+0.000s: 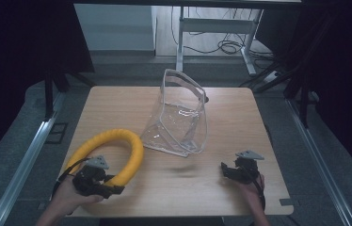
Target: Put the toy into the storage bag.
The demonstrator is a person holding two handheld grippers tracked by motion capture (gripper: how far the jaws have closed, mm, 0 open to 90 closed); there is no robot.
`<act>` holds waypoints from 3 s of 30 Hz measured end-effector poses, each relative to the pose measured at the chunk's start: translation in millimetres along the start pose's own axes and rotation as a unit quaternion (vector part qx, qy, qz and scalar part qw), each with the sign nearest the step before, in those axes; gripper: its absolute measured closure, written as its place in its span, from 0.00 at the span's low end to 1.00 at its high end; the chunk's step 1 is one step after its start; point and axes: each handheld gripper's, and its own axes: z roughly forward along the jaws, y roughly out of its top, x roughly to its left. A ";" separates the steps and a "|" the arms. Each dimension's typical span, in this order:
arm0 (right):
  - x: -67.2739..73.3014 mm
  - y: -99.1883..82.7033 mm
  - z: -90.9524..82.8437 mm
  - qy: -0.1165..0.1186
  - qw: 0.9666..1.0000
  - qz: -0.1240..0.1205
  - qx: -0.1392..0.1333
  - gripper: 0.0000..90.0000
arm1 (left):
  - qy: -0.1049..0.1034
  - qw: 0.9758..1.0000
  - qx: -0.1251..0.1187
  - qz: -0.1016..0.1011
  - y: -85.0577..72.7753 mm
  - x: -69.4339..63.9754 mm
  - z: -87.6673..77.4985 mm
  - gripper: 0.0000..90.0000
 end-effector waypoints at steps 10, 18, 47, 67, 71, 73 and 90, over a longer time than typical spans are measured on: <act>-0.2 -0.1 0.2 0.000 1.000 0.000 -0.002 0.22 | -0.034 0.997 -0.057 -0.027 9.5 15.3 -19.8 0.56; -0.3 0.0 0.1 -0.001 1.000 0.000 -0.002 0.22 | -0.049 0.993 -0.092 -0.049 12.3 25.0 -31.9 0.56; -0.6 0.1 0.3 -0.004 1.000 0.003 -0.003 0.23 | -0.051 0.940 -0.316 -0.118 16.9 48.7 -78.3 0.57; -0.8 0.1 0.3 -0.004 1.000 0.002 -0.003 0.23 | -0.037 0.922 -0.370 -0.104 45.5 24.9 -63.8 0.57; -0.7 0.1 0.3 -0.005 1.000 0.002 -0.003 0.23 | -0.029 0.916 -0.387 -0.099 54.3 17.8 -59.7 0.57; -0.8 0.1 0.3 -0.005 1.000 0.002 -0.002 0.23 | -0.026 0.914 -0.393 -0.093 58.3 14.4 -58.4 0.57; -0.4 0.1 0.0 -0.004 1.000 0.004 -0.001 0.23 | -0.025 0.899 -0.430 -0.077 82.9 -6.5 -45.3 0.57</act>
